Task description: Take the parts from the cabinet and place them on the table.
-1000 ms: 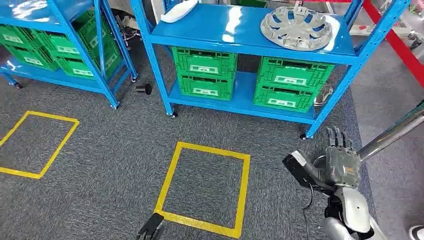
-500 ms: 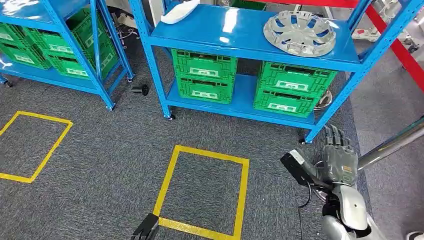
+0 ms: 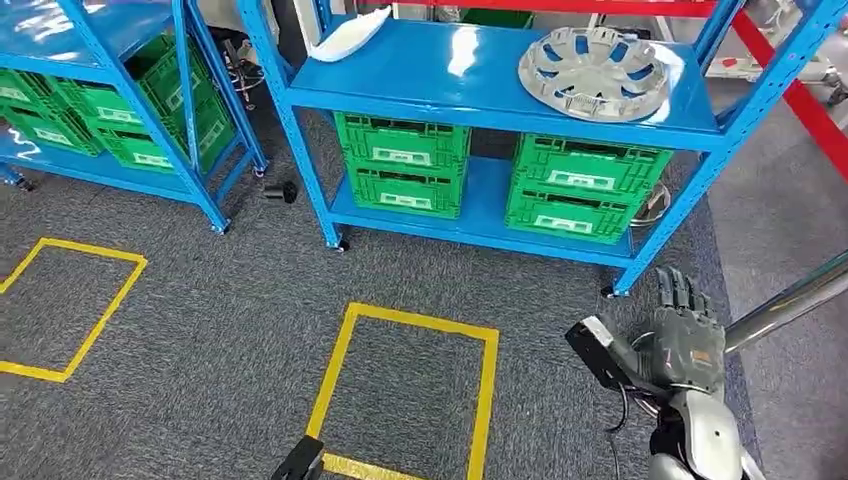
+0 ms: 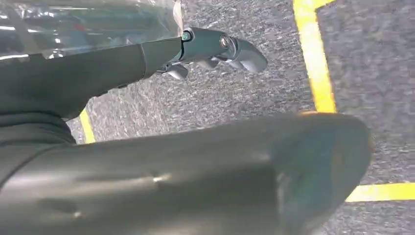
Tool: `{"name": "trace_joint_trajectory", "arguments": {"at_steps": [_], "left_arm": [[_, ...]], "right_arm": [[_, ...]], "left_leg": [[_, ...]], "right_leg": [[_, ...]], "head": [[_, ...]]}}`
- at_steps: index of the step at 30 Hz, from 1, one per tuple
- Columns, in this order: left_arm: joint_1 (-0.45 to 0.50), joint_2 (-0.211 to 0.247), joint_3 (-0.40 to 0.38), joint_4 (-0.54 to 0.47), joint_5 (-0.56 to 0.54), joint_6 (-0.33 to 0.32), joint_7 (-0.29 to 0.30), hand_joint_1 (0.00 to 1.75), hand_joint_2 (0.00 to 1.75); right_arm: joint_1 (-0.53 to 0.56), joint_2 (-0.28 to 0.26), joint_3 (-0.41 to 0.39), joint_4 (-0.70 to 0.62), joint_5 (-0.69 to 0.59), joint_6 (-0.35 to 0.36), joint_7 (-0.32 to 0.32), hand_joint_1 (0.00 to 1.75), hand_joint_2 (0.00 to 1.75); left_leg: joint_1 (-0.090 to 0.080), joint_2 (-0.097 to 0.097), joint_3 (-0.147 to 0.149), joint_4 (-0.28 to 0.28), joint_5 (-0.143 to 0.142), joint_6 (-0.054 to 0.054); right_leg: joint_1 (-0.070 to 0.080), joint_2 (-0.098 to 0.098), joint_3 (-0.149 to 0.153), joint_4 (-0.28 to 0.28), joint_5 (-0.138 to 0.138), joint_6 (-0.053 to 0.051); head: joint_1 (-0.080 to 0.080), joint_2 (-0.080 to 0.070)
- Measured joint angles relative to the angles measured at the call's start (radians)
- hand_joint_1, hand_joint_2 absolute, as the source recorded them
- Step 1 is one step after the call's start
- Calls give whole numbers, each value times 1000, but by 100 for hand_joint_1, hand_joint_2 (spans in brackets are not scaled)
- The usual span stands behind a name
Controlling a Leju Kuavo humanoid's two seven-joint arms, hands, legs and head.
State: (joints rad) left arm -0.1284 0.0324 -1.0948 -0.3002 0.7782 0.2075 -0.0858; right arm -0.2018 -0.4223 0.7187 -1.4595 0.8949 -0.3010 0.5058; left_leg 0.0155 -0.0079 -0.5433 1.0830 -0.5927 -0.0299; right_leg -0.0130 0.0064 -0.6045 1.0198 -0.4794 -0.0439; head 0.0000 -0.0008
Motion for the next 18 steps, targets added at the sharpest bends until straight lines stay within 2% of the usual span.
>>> {"name": "trace_joint_trajectory", "arguments": {"at_steps": [2, 3, 4, 5, 7, 8, 9, 10, 12, 14, 15, 17, 18], "left_arm": [[1, -2, 0, 0, 0, 0, 0, 0, 0], [3, -2, -1, 0, 0, 0, 0, 0, 0], [6, -1, -1, 0, 0, 0, 0, 0, 0], [7, -1, -1, 0, -1, 0, 1, 0, 0], [6, 0, -1, 0, -3, 0, 3, 0, 0], [6, 2, -2, 0, -3, 0, 3, 0, 0], [8, 1, -3, 0, -4, 0, 3, 0, 0], [5, 1, -3, 0, -6, 0, 3, 0, 0], [3, 2, -3, 0, -10, 0, 6, 0, 0], [3, 2, -3, 0, -12, 0, 5, 0, 0], [2, 3, -3, 0, -12, 3, 6, 0, 0], [1, 4, -3, 0, -13, 2, 6, 0, 0], [3, 3, -3, 0, -13, 2, 6, 0, 0]], "right_arm": [[4, 0, 1, -8, 1, 3, 4, 0, 0], [7, 0, 1, -9, 2, 3, 7, 0, 0], [11, -1, 1, -11, 2, 5, 11, 0, 0], [15, -2, 1, -16, 3, 6, 14, 0, 0], [20, -5, 1, -25, 3, 6, 19, 0, 0], [23, -5, 1, -28, 3, 6, 24, 0, 0], [21, -6, 1, -31, 3, 5, 27, 0, 0], [26, -7, 1, -33, 4, 4, 29, 0, 0], [34, -10, 0, -42, 5, 2, 34, 0, 0], [37, -14, -2, -53, 7, 0, 35, 0, 0], [34, -18, -2, -55, 9, -1, 36, 0, 0], [40, -19, -2, -55, 9, -1, 38, 0, 0], [46, -19, -1, -55, 10, -1, 39, 0, 0]], "left_leg": [[1, 0, -88, 160, -55, -4], [1, 0, -123, 212, -61, -5], [1, 0, -140, 219, -39, -4], [1, 0, -137, 184, 7, -1], [-1, 0, -99, 47, 125, 10], [-5, -1, -79, 0, 149, 21], [-13, 0, -78, -3, 146, 25], [-13, 1, -62, -28, 131, 32], [-17, 1, -62, -46, 111, 44], [-4, -1, -42, -71, 112, 47], [-2, -1, -34, -76, 109, 53], [-2, -1, -26, -77, 100, 58], [-2, -1, -20, -77, 94, 59]], "right_leg": [[2, -1, 14, 0, -12, -5], [3, 0, 22, 0, -19, -5], [3, 1, 34, 0, -27, -5], [4, 3, 47, 0, -36, -4], [5, 5, 76, 0, -55, 1], [3, 4, 85, -3, -66, 5], [9, 6, 87, -1, -69, 11], [5, 7, 82, -1, -70, 18], [3, 3, 73, -5, -70, 28], [6, 0, 78, 5, -86, 40], [5, -1, 53, 52, -104, 43], [0, 0, -43, 208, -156, 51], [-2, 0, -91, 273, -166, 54]], "head": [[-4, 0], [-5, 0], [-7, 0], [-8, 0], [-11, 0], [-11, 0], [-6, 0], [-8, 0], [-13, 0], [-11, 0], [-3, 0], [2, 0], [2, 0]]}}
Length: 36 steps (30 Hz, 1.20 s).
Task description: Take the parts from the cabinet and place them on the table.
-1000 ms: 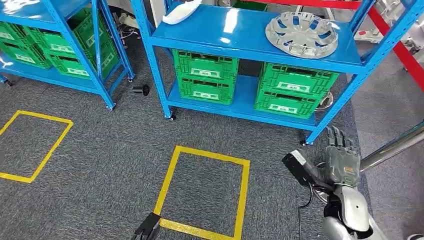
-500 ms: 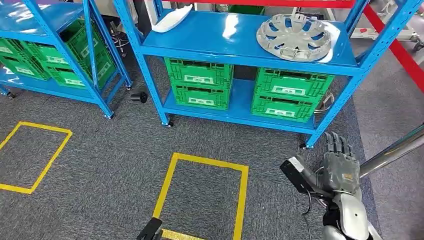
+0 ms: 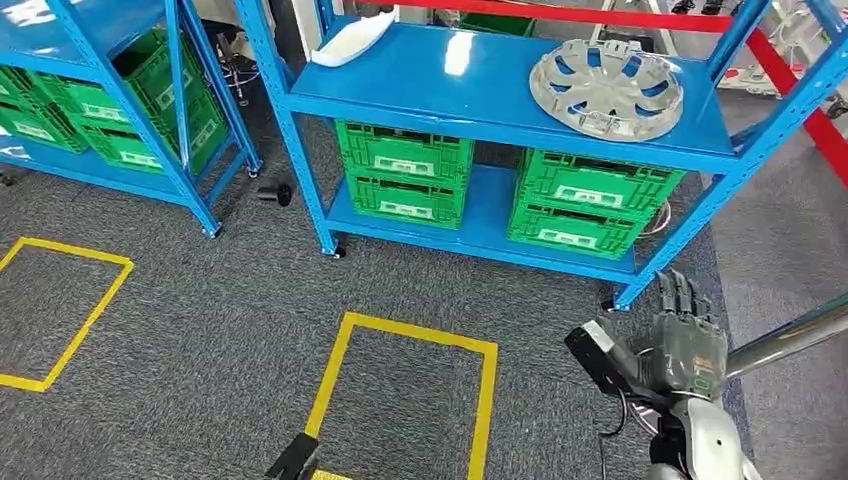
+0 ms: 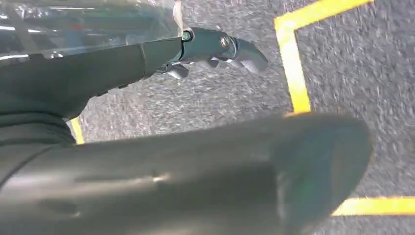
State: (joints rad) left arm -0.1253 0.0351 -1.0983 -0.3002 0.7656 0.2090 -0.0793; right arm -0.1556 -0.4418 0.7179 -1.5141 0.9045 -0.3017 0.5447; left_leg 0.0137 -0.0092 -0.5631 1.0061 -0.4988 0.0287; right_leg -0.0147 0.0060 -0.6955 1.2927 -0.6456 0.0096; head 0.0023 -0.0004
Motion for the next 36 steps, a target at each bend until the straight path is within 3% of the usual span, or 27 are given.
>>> {"name": "trace_joint_trajectory", "arguments": {"at_steps": [1, 2, 4, 5, 8, 11, 12, 14, 15, 16, 17, 18, 20, 21, 22, 24, 25, 26, 27, 28, 30, 31, 32, 34, 35, 36], "left_arm": [[3, 0, 0, 0, 0, 0, 1, 0, 0], [5, 0, 0, 0, 0, 0, 3, 0, 0], [5, -1, 0, 0, 0, 1, 3, 0, 0], [6, -2, 0, 0, 0, 1, 4, 0, 0], [4, -2, -2, 0, 1, 1, 6, 0, 0], [3, -1, -2, 0, 1, 2, 8, 0, 0], [1, -1, -3, 0, 2, 2, 7, 0, 0], [0, -2, -3, 0, 5, 2, 7, 0, 0], [2, -1, -3, 0, 10, 2, 8, 0, 0], [3, 0, -3, 0, 14, 3, 9, 0, 0], [3, 0, -3, 0, 19, 3, 8, 0, 0], [0, 0, -3, 0, 20, 3, 8, 0, 0], [-4, 3, -3, 0, 21, 4, 9, 0, 0], [-3, 4, -3, 0, 21, 3, 10, 0, 0], [-4, 3, -3, 0, 21, 2, 10, 0, 0], [-9, 3, -3, 0, 21, 3, 15, 0, 0], [-10, 2, -3, 0, 21, 3, 14, 0, 0], [-10, -1, -3, -2, 21, 2, 15, 0, 0], [-10, 0, -3, -2, 20, 5, 15, 0, 0], [-11, 0, -3, -2, 20, 4, 16, 0, 0], [-9, -2, -3, -2, 20, 3, 18, 0, 0], [-6, -2, -3, -2, 20, 3, 18, 0, 0], [-4, -3, -3, -2, 20, 3, 18, 0, 0], [-3, -3, -3, -2, 20, 4, 20, 0, 0], [-4, -3, -3, -2, 20, 4, 20, 0, 0], [-4, -3, -3, -2, 20, 4, 20, 0, 0]], "right_arm": [[4, 0, 1, 0, 0, 0, 0, 0, 0], [5, 0, 1, 0, 0, 0, 0, 0, 0], [5, -2, 1, 0, 0, 0, 0, 0, 0], [5, -2, 1, 0, 0, 0, 0, 0, 0], [5, -2, 2, -1, 0, -1, -1, 0, 0], [6, -2, 2, -3, -1, -3, -4, 0, 0], [3, -2, 2, -3, -1, -3, -6, 0, 0], [-1, 0, 5, -3, -3, -4, -11, 0, 0], [-2, 2, 7, -2, -7, -4, -16, 0, 0], [-5, 4, 9, 0, -10, -3, -24, 0, 0], [-9, 7, 10, 3, -11, -3, -34, 0, 0], [-16, 10, 10, 5, -15, -3, -40, 0, 0], [-31, 16, 10, 11, -18, -3, -51, 0, 0], [-36, 18, 10, 13, -19, -3, -53, 0, 0], [-41, 20, 11, 17, -21, -2, -57, 0, 0], [-42, 23, 11, 20, -22, -3, -60, 0, 0], [-43, 24, 10, 21, -23, -3, -60, 0, 0], [-45, 24, 8, 21, -25, -3, -61, 0, 0], [-49, 25, 8, 23, -25, -3, -61, 0, 0], [-54, 25, 8, 25, -27, -3, -61, 0, 0], [-49, 25, 10, 31, -28, -3, -61, 0, 0], [-45, 26, 10, 34, -28, -3, -61, 0, 0], [-43, 26, 10, 37, -28, -3, -61, 0, 0], [-43, 26, 10, 42, -28, -4, -61, 0, 0], [-43, 26, 10, 43, -27, -5, -62, 0, 0], [-43, 26, 10, 45, -27, -6, -64, 0, 0]], "left_leg": [[0, 0, 8, 0, -7, -2], [0, -1, 19, 0, -15, -3], [1, -1, 48, 0, -34, -8], [0, -1, 56, 0, -44, -13], [-3, -2, 56, -1, -54, -31], [0, 0, 62, -5, -69, -48], [-1, 0, 48, 33, -84, -52], [1, 0, -36, 194, -142, -56], [1, 0, -81, 268, -157, -58], [1, 0, -111, 302, -151, -59], [1, 0, -119, 289, -113, -57], [0, 0, -109, 234, -55, -54], [-3, 0, -67, 73, 63, -38], [-10, -1, -58, 79, 46, -31], [-13, 0, -43, 57, 50, -25], [-16, 0, -43, 44, 28, -14], [-14, 0, -36, 27, 22, -8], [-1, 0, -22, 7, 17, -7], [-2, -2, -14, -2, 17, -6], [0, -2, -11, -3, 13, 0], [0, -2, -3, -3, 4, 3], [0, -2, 2, -2, -3, 2], [0, -3, 12, -2, -10, 0], [0, -3, 37, -1, -28, -5], [0, -3, 55, -1, -40, -9], [0, -3, 60, -5, -48, -15]], "right_leg": [[-1, 0, -28, 23, 16, 1], [-1, 0, -32, -3, 59, 2], [-1, -2, 11, -149, 185, -2], [0, -4, 32, -220, 225, -7], [9, 0, 56, -251, 178, -25], [0, 2, 74, -268, 172, -42], [0, 0, 85, -272, 167, -49], [1, -2, 99, -273, 156, -56], [2, -1, 107, -273, 149, -58], [3, 0, 116, -273, 143, -58], [4, 3, 128, -273, 134, -58], [4, 5, 142, -273, 125, -56], [5, 6, 170, -273, 107, -51], [8, 4, 174, -278, 103, -46], [7, 8, 173, -276, 100, -39], [4, 4, 163, -279, 100, -29], [6, 1, 165, -282, 98, -23], [6, 0, 165, -280, 87, -16], [6, -2, 155, -252, 82, -12], [4, -1, 121, -192, 59, -9], [-1, -1, 21, -38, 10, 0], [-1, -2, -19, 9, 11, 3], [-2, -2, -33, 7, 41, 5], [-3, -2, -10, -96, 143, 3], [-3, -3, 22, -190, 214, 1], [0, -4, 37, -215, 207, -7]], "head": [[0, 0], [1, 0], [2, 0], [4, 0], [6, 0], [4, 0], [0, 0], [-7, 0], [-7, 0], [-9, 0], [-10, 0], [-12, 0], [-17, 0], [-11, 0], [-10, 0], [-17, 0], [-17, 0], [-19, 0], [-7, 0], [-2, 0], [2, 0], [3, 0], [3, 0], [4, 0], [5, 0], [5, 0]]}}
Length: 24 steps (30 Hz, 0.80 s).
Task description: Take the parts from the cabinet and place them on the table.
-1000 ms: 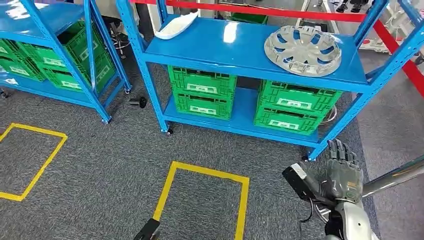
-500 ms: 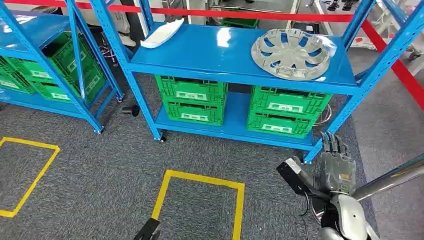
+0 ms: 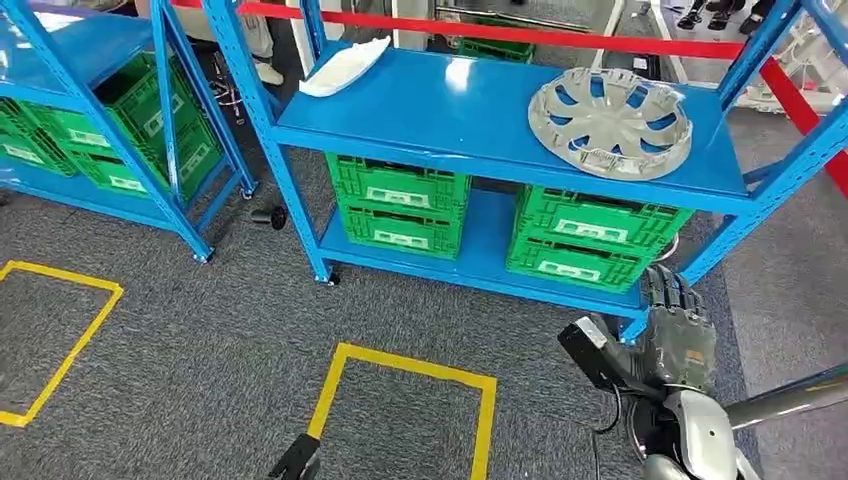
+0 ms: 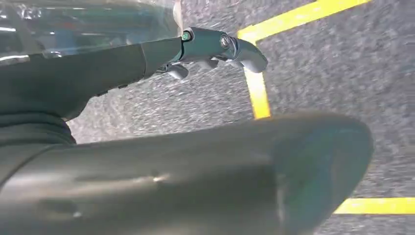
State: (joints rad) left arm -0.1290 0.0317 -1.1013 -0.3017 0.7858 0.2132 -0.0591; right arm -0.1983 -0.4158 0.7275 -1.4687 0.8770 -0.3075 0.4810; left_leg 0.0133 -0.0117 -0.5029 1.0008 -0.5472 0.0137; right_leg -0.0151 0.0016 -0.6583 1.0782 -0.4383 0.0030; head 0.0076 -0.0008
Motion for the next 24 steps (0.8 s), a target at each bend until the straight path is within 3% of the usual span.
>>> {"name": "trace_joint_trajectory", "arguments": {"at_steps": [1, 2, 4, 6, 7, 9, 10, 11, 12, 14, 15, 16, 19, 21, 23, 24], "left_arm": [[-5, 0, 0, 0, 0, 0, -1, 0, 0], [-6, -1, 0, 0, 2, 0, -1, 0, 0], [-8, -2, 0, 0, 1, 0, -1, 0, 0], [-9, -2, 0, 0, 2, 1, -3, 0, 0], [-10, -3, 0, 0, 2, 1, -3, 0, 0], [-8, -4, 0, 0, 3, 1, -3, 0, 0], [-4, -5, 0, 0, 7, 1, -3, 0, 0], [-1, -5, 0, 0, 8, 1, -4, 0, 0], [1, -4, 0, 0, 10, 1, -4, 0, 0], [1, -3, 0, 0, 10, 1, -5, 0, 0], [2, -3, 0, 1, 10, 1, -5, 0, 0], [3, -3, 0, 2, 10, 1, -5, 0, 0], [1, -3, 0, 2, 10, 1, -5, 0, 0], [-2, -4, 0, 2, 11, 1, -6, 0, 0], [-2, -3, 0, 2, 10, 2, -6, 0, 0], [0, -4, 0, 2, 10, 2, -6, 0, 0]], "right_arm": [[-1, 1, 1, 2, 0, -1, 0, 0, 0], [-5, 1, 1, 2, 1, -3, -1, 0, 0], [-3, 1, 0, 3, 3, -6, -1, 0, 0], [-4, 2, -2, 3, 3, -8, -1, 0, 0], [-6, 2, -1, 3, 3, -8, -1, 0, 0], [-5, 3, 1, 4, 3, -6, -2, 0, 0], [-3, 4, 1, 6, 3, -6, -2, 0, 0], [-1, 4, 1, 6, 3, -6, -2, 0, 0], [0, 4, 1, 6, 3, -5, -2, 0, 0], [-1, 5, 0, 6, 3, -5, -2, 0, 0], [-1, 6, 0, 6, 3, -5, -2, 0, 0], [-3, 6, 1, 8, 3, -5, -2, 0, 0], [-3, 8, 1, 8, 3, -4, -2, 0, 0], [-6, 8, -3, 7, 4, -5, -2, 0, 0], [-12, 8, -3, 8, 4, -5, -3, 0, 0], [-10, 8, -2, 9, 4, -5, -3, 0, 0]], "left_leg": [[-5, -1, 5, 6, -7, -8], [-4, 0, 2, 4, -7, -14], [-3, 2, 8, -5, -10, -20], [-2, 3, 3, 20, -28, -33], [-2, 3, -25, 80, -53, -35], [0, 3, -114, 238, -104, -39], [-1, 4, -157, 302, -113, -40], [-1, 4, -177, 312, -95, -39], [-1, 4, -177, 284, -50, -38], [-1, 3, -139, 138, 77, -28], [-4, 2, -123, 89, 105, -22], [-11, 2, -117, 92, 100, -17], [-15, 3, -108, 58, 73, 0], [-1, 1, -83, 18, 58, 8], [0, 0, -73, 8, 55, 14], [0, 0, -68, 9, 49, 18]], "right_leg": [[5, 2, 13, -20, -3, -3], [6, 2, 25, -38, -29, -15], [9, 6, 22, -38, -34, -25], [-1, 5, 44, -53, -39, -38], [-1, 4, 53, -55, -44, -45], [0, 3, 65, -55, -56, -49], [1, 4, 74, -55, -64, -50], [1, 6, 85, -55, -71, -49], [1, 8, 98, -55, -80, -48], [1, 10, 129, -55, -99, -42], [0, 10, 137, -57, -109, -38], [7, 12, 141, -57, -112, -32], [2, 10, 131, -65, -112, -16], [4, 4, 128, -55, -125, -4], [1, 2, 70, 52, -165, 2], [0, 3, 15, 142, -195, 6]], "head": [[4, 0], [8, 0], [2, 0], [-2, 0], [-8, 0], [-12, 0], [-12, 0], [-13, 0], [-14, 0], [-20, 0], [-21, 0], [-15, 0], [-19, 0], [-18, 0], [-6, 0], [-5, 0]]}}
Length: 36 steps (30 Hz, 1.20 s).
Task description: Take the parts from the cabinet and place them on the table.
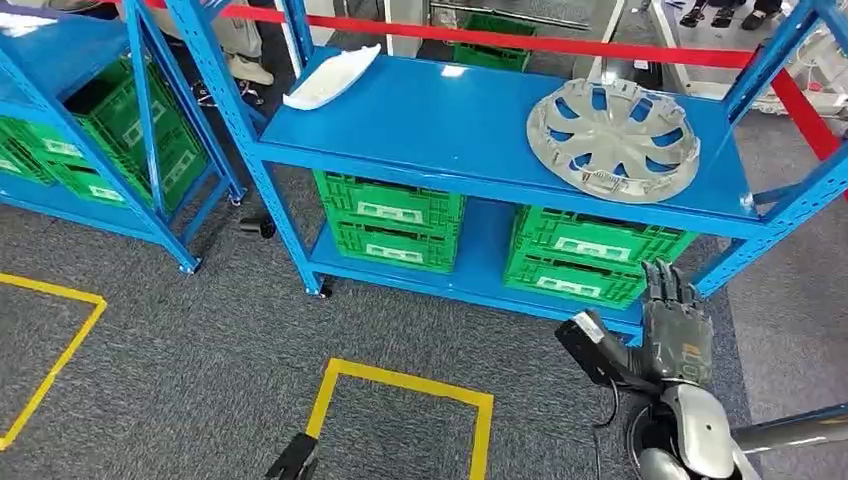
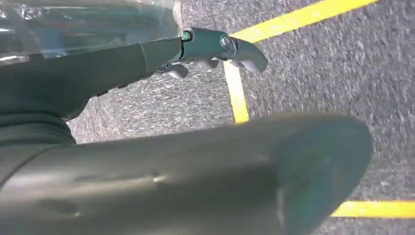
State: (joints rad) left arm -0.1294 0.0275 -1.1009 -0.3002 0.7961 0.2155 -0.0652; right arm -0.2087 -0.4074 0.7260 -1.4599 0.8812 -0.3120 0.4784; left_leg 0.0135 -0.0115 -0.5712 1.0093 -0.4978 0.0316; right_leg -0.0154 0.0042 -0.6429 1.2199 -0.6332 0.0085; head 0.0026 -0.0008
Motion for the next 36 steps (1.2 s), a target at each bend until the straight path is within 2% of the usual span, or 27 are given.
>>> {"name": "trace_joint_trajectory", "arguments": {"at_steps": [1, 2, 3, 4, 5, 6, 7, 9, 11, 12, 13, 14, 16, 17, 18, 19, 21, 23, 26, 27, 28, 29, 31, 32, 33, 34, 36], "left_arm": [[2, -1, 0, 0, 0, 0, 0, 0, 0], [5, -1, 0, 0, 0, -1, 0, 0, 0], [8, -2, 0, 0, 0, -1, 0, 0, 0], [8, -2, 0, 0, 0, -1, 0, 0, 0], [7, -3, 0, 0, 0, -1, 0, 0, 0], [6, -3, 0, 0, 0, -1, 0, 0, 0], [5, -3, 0, 0, 0, -1, 0, 0, 0], [2, -4, 0, 0, 0, -1, 0, 0, 0], [2, -4, 0, 0, 0, -2, 0, 0, 0], [-2, -3, 0, 0, 0, -2, 0, 0, 0], [-4, -3, 0, 0, 0, -1, -1, 0, 0], [-7, -4, 0, 0, 0, -1, 0, 0, 0], [-6, -4, 0, 0, 0, -2, 0, 0, 0], [-3, -3, 0, 0, 0, -2, 0, 0, 0], [0, -3, 0, 0, 0, -2, 0, 0, 0], [1, -3, -1, 0, 0, -2, 0, 0, 0], [1, -3, 0, 0, 0, -2, 0, 0, 0], [4, -2, 0, 1, 0, -2, 1, 0, 0], [-1, -3, -1, 1, 0, -2, 1, 0, 0], [-3, -5, -1, 0, 0, -2, 1, 0, 0], [-5, -3, 0, 0, 0, -2, 0, 0, 0], [-6, -3, 0, 0, 0, 0, 0, 0, 0], [-5, -3, 0, 0, 0, -1, 0, 0, 0], [-3, -4, 0, 0, 0, -1, 0, 0, 0], [-1, -4, 0, 0, 0, -3, 0, 0, 0], [1, -4, 0, 0, 0, -2, 1, 0, 0], [0, -4, 0, 0, 0, -2, 1, 0, 0]], "right_arm": [[3, 0, 1, 3, 0, 1, 0, 0, 0], [5, 0, 2, 6, 0, 1, 0, 0, 0], [6, 0, 2, 7, 0, 1, 0, 0, 0], [6, 0, 1, 8, 0, 1, 0, 0, 0], [5, 0, 0, 8, 0, 1, 0, 0, 0], [5, 0, 0, 9, 0, 1, 0, 0, 0], [5, 1, 2, 13, 0, 2, 0, 0, 0], [5, 0, 0, 13, 0, 4, 0, 0, 0], [3, 0, -1, 13, 0, 5, 1, 0, 0], [3, 0, -3, 12, 0, 4, 1, 0, 0], [3, 0, -3, 13, 0, 5, 1, 0, 0], [1, 0, -3, 13, 0, 5, 0, 0, 0], [3, 0, -1, 14, 0, 6, 0, 0, 0], [5, 0, 0, 15, 0, 7, 0, 0, 0], [7, 0, 0, 15, 0, 7, 0, 0, 0], [7, 0, 0, 16, 0, 8, 0, 0, 0], [6, 0, 0, 16, 0, 8, 0, 0, 0], [4, 1, 1, 18, 0, 10, 0, 0, 0], [5, 1, 0, 19, -1, 12, 2, 0, 0], [2, 0, -2, 18, -1, 11, 1, 0, 0], [1, 0, -5, 18, -1, 11, 1, 0, 0], [-4, 0, -5, 18, -1, 11, 1, 0, 0], [-4, 0, -4, 21, -1, 11, 1, 0, 0], [0, 0, -4, 23, -1, 12, 1, 0, 0], [0, 0, -4, 24, -1, 12, 1, 0, 0], [0, 0, -4, 26, -1, 12, 1, 0, 0], [0, 0, -5, 26, -2, 12, 1, 0, 0]], "left_leg": [[0, 0, 6, 0, -7, -1], [0, 0, 14, 1, -13, -2], [0, 0, 25, 1, -21, -3], [0, -1, 37, 0, -29, -5], [0, -1, 53, 0, -39, -8], [0, -1, 67, 0, -49, -12], [-5, -2, 63, -4, -53, -18], [-3, 0, 66, -3, -57, -30], [-2, 3, 71, -15, -58, -39], [-4, 3, 80, -15, -66, -46], [-4, 5, 70, 11, -81, -50], [-4, 6, 47, 67, -108, -52], [-3, 6, -42, 236, -162, -55], [-3, 6, -80, 292, -164, -55], [-3, 6, -98, 299, -143, -54], [-3, 6, -96, 266, -92, -51], [-6, 6, -60, 113, 38, -38], [-16, 4, -39, 72, 57, -22], [-19, 6, -32, 40, 32, -8], [-8, 6, -11, 1, 15, -2], [-5, 5, -5, -5, 16, -2], [-4, 4, -2, -9, 14, 2], [-4, 4, 3, -9, 8, 5], [-5, 4, 7, -9, 2, 6], [-6, 4, 14, -9, -3, 5], [-6, 4, 26, -9, -11, 2], [-6, 4, 52, -9, -28, -2]], "right_leg": [[-1, 0, -48, 67, -11, 3], [-1, 0, -75, 88, 5, 4], [-1, 0, -79, 65, 47, 3], [-1, 0, -66, 13, 101, 0], [0, 0, -40, -73, 169, -4], [0, -1, -18, -147, 210, -8], [8, -2, -7, -139, 195, -12], [11, 0, 10, -180, 169, -24], [12, 4, 9, -181, 161, -34], [4, 3, 19, -194, 159, -39], [0, 2, 37, -203, 157, -43], [0, 0, 46, -208, 154, -48], [1, 0, 61, -210, 144, -52], [2, 0, 68, -210, 138, -53], [3, 3, 78, -210, 132, -53], [4, 4, 90, -210, 124, -52], [6, 6, 119, -210, 106, -49], [12, 7, 129, -211, 95, -39], [7, 4, 120, -218, 96, -25], [12, 3, 120, -219, 89, -16], [10, 1, 111, -200, 81, -12], [7, 1, 81, -146, 60, -6], [4, 1, -8, 1, 8, 2], [2, 1, -55, 68, -4, 6], [2, 1, -80, 88, 10, 7], [2, 0, -80, 59, 58, 6], [2, 0, -32, -88, 176, 0]], "head": [[0, 0], [1, 0], [1, 0], [1, 0], [2, 0], [4, 0], [6, 0], [9, 0], [6, 0], [7, 0], [5, 0], [-2, 0], [-7, 0], [-9, 0], [-10, 0], [-11, 0], [-17, 0], [-9, 0], [-17, 0], [-18, 0], [-13, 0], [-6, 0], [-3, 0], [-3, 0], [-2, 0], [-2, 0], [0, 0]]}}
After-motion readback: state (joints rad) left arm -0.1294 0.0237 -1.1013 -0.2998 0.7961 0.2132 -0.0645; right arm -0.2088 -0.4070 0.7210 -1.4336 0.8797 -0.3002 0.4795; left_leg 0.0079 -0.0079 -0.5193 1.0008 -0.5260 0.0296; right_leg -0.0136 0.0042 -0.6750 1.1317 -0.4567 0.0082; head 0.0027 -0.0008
